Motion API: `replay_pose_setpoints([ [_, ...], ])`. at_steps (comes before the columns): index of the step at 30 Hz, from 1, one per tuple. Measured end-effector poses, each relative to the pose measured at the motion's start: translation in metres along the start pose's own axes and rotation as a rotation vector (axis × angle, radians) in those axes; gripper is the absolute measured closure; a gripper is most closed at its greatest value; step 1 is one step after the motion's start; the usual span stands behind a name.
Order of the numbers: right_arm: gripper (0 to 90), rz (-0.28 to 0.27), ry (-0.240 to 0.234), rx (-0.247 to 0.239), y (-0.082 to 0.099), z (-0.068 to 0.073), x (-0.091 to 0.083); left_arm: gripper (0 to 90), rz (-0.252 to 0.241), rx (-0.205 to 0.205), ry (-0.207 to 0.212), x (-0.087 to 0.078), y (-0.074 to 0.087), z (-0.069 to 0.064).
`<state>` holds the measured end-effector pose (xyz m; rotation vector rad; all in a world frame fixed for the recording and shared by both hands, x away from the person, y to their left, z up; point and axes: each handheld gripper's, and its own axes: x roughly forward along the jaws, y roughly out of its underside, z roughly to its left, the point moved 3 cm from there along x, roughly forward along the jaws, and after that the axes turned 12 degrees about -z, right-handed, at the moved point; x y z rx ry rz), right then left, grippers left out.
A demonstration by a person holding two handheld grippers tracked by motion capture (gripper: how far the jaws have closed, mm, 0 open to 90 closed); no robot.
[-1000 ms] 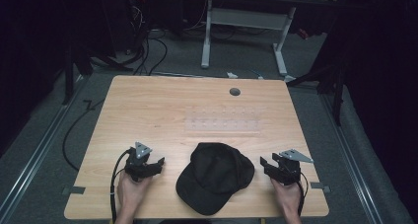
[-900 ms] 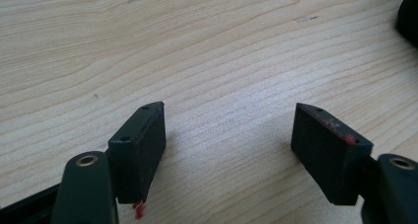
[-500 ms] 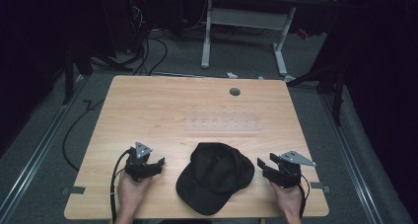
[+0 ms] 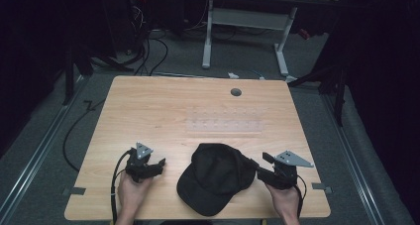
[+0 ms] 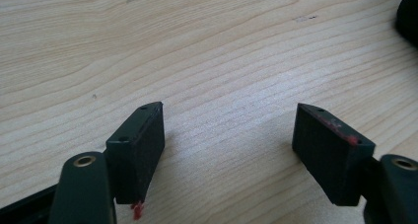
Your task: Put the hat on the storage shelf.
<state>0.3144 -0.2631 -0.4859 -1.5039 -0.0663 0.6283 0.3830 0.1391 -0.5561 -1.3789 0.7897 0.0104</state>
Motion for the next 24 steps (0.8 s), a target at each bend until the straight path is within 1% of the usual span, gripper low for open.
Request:
replay_pose_setpoints([
  [1,43.4,-0.008,-0.014,0.000,-0.003,0.004,0.001,28.5,0.000,0.000,-0.001,0.000,0.000,0.000],
  [2,43.4,-0.008,-0.014,0.000,-0.003,0.004,0.001,28.5,0.000,0.000,0.001,0.000,0.000,0.000],
  [3,43.4,-0.014,-0.025,-0.006,-0.007,0.008,0.001,28.3,0.000,-0.001,0.001,0.000,0.000,0.000],
  [5,43.2,-0.016,-0.031,-0.009,-0.008,0.010,0.002,28.3,0.000,-0.001,0.001,0.000,0.000,0.000],
  [7,42.6,-0.019,-0.046,-0.021,-0.011,0.015,0.004,27.8,0.000,0.001,0.001,0.000,0.000,0.000],
  [8,42.0,-0.022,-0.058,-0.029,-0.012,0.020,0.006,27.3,0.001,0.003,0.001,0.000,0.000,0.000],
  [9,42.0,-0.022,-0.058,-0.029,-0.012,0.020,0.006,27.3,0.001,0.003,0.002,0.000,0.000,0.000],
  [10,40.9,-0.018,-0.075,-0.030,-0.012,0.024,0.010,27.2,0.001,0.003,0.002,0.000,0.000,0.000],
  [16,40.2,-0.009,-0.086,-0.035,-0.014,0.028,0.016,27.2,0.001,0.004,0.002,0.000,0.000,0.000],
  [18,39.4,-0.006,-0.086,-0.030,-0.015,0.028,0.017,27.1,0.001,0.004,0.002,0.000,0.000,-0.001],
  [24,38.3,-0.013,-0.102,-0.041,-0.022,0.033,0.020,26.9,0.001,0.004,0.002,0.000,0.000,-0.001],
])
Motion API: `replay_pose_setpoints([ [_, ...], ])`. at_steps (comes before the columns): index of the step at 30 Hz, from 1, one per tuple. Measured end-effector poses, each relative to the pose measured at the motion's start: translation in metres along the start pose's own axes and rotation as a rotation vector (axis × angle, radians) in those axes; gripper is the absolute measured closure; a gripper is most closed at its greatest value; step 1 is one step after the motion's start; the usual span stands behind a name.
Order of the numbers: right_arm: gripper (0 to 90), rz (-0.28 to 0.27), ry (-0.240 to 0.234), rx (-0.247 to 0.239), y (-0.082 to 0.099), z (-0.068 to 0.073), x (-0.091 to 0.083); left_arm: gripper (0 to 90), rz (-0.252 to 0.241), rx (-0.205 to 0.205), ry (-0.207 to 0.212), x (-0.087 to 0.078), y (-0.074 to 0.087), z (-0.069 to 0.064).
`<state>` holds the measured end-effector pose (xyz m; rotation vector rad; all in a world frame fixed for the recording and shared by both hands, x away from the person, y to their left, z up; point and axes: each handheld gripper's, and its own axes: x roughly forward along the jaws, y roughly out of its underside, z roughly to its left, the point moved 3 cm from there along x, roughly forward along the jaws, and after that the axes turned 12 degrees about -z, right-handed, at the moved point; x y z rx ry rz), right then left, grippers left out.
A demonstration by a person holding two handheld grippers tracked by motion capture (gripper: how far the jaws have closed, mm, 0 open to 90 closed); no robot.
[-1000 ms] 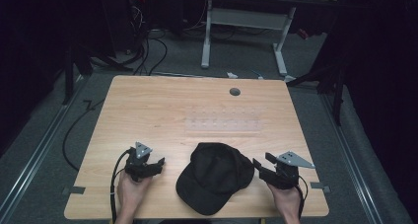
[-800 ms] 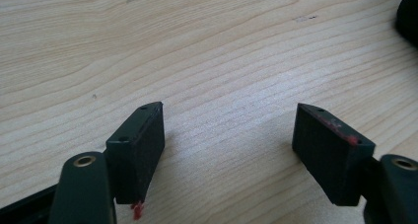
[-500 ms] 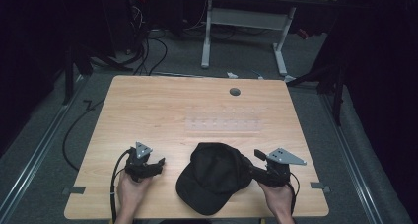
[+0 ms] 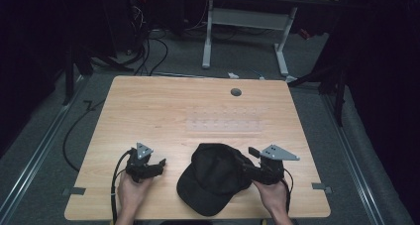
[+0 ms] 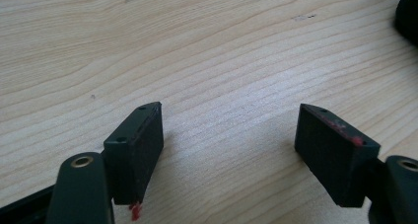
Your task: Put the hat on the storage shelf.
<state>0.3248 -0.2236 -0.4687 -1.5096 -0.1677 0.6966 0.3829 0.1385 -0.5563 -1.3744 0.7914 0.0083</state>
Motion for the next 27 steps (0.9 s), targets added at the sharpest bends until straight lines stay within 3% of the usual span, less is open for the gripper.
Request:
replay_pose_setpoints([
  [9,40.0,0.066,-0.026,-0.004,0.000,0.005,0.018,26.9,0.000,0.000,0.000,0.000,0.000,0.000],
  [12,41.2,0.104,-0.018,0.010,0.005,0.003,0.027,27.0,0.000,0.000,0.000,0.000,0.000,0.000],
  [21,45.0,0.130,-0.019,0.069,0.016,-0.003,0.036,27.0,0.000,0.000,0.000,0.000,0.000,0.000],
  [27,58.2,0.142,-0.034,0.086,0.020,-0.006,0.038,27.0,-0.001,-0.001,0.000,0.000,0.000,0.000],
])
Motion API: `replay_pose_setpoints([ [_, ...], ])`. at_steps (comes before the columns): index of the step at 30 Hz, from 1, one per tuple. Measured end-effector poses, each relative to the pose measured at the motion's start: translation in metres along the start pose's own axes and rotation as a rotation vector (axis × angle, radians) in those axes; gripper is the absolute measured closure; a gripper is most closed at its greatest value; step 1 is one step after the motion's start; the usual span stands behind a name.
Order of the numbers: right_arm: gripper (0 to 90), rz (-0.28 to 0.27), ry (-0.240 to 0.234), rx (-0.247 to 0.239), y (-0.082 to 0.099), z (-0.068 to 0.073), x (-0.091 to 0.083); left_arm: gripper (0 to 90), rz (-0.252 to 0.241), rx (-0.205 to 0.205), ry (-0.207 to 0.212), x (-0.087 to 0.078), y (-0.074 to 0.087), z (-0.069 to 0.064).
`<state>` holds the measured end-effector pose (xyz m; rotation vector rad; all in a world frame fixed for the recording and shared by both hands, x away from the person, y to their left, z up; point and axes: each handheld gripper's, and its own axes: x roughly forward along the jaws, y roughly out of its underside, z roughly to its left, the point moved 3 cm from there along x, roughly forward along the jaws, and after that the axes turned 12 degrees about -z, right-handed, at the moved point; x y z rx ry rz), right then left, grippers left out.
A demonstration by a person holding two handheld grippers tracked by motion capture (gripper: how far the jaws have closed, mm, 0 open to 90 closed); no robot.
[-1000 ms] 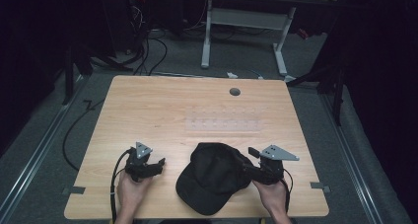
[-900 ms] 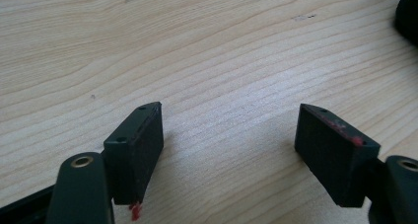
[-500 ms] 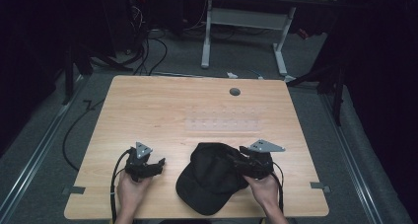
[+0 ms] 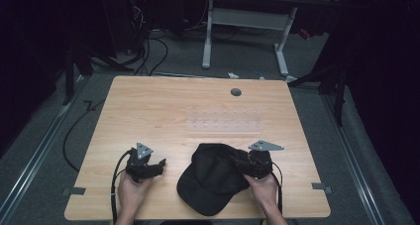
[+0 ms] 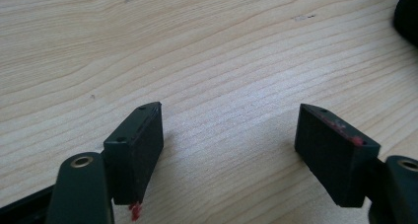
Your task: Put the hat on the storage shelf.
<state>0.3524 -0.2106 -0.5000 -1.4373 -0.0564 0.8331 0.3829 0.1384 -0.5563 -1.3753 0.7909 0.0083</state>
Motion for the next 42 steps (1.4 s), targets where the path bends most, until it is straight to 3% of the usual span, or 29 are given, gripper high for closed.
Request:
replay_pose_setpoints([
  [3,69.9,0.010,-0.018,0.002,0.000,0.002,0.001,26.9,0.000,0.000,0.000,0.000,0.000,0.000],
  [11,82.4,0.022,-0.039,0.001,-0.001,0.002,0.000,26.9,0.000,0.000,-0.001,0.000,0.000,0.000],
  [19,84.2,0.025,-0.059,0.014,-0.005,0.001,0.001,27.0,-0.001,-0.003,0.000,0.000,0.000,0.000],
  [29,84.3,0.024,-0.061,-0.005,-0.011,0.001,-0.003,26.7,0.001,-0.008,-0.007,0.001,-0.001,0.000],
  [37,84.4,-0.054,-0.068,-0.086,-0.026,0.002,-0.015,21.7,0.012,-0.002,0.011,0.001,-0.001,-0.003],
  [42,84.4,-0.076,-0.071,-0.110,-0.037,-0.001,-0.022,20.5,0.017,-0.029,0.061,-0.001,-0.002,-0.004],
])
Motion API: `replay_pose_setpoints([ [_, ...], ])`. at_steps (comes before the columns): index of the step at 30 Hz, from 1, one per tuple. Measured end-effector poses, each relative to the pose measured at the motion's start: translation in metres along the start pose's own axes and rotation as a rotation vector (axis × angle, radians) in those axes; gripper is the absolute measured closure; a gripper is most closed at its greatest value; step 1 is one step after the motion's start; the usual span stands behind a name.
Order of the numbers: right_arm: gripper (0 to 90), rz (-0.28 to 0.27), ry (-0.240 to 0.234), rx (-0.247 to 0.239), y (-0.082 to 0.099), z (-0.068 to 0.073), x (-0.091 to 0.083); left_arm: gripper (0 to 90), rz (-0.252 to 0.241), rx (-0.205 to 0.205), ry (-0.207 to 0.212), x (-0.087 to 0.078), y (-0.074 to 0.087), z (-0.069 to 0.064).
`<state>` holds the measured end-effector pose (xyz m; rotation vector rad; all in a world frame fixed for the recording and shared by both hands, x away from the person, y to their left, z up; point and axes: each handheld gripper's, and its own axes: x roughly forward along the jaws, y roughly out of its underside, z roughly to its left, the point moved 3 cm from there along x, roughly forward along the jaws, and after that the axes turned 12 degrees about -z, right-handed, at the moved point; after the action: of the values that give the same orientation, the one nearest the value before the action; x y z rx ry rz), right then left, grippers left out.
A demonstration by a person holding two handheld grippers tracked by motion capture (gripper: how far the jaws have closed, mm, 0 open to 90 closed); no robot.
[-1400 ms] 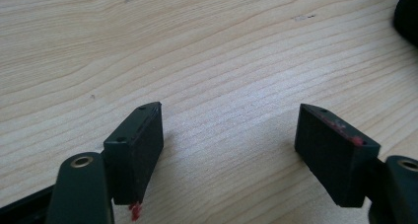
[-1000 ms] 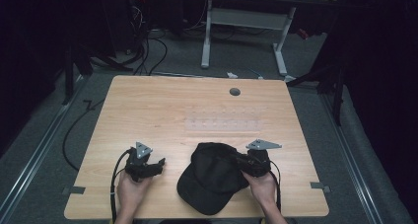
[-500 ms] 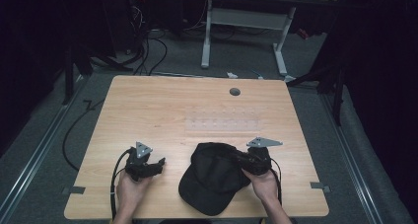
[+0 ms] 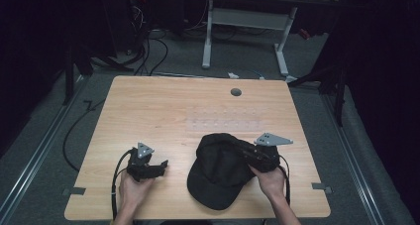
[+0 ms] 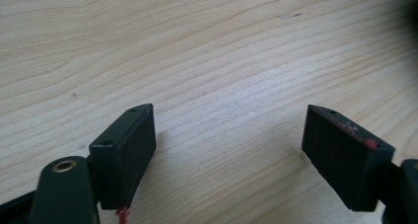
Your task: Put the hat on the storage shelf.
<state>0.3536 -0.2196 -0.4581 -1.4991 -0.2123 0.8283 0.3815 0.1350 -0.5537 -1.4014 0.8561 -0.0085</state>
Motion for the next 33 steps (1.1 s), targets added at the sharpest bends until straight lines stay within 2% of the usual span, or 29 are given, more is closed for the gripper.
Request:
replay_pose_setpoints([
  [6,84.5,-0.028,-0.015,-0.011,-0.009,-0.004,-0.005,19.0,-0.022,-0.021,0.088,-0.006,-0.007,-0.007],
  [12,84.4,-0.044,-0.030,-0.016,-0.013,-0.007,-0.005,19.1,-0.026,-0.009,0.176,-0.011,-0.020,-0.020],
  [21,84.3,-0.062,-0.054,-0.031,-0.021,-0.005,-0.005,18.1,-0.028,-0.024,0.340,-0.016,-0.038,-0.039],
  [25,84.3,-0.063,-0.060,-0.038,-0.024,-0.005,-0.003,17.5,-0.006,-0.002,0.375,-0.015,-0.043,-0.046],
  [33,84.2,-0.074,-0.071,-0.062,-0.029,-0.002,0.000,15.3,0.029,0.007,0.460,-0.008,-0.051,-0.060],
])
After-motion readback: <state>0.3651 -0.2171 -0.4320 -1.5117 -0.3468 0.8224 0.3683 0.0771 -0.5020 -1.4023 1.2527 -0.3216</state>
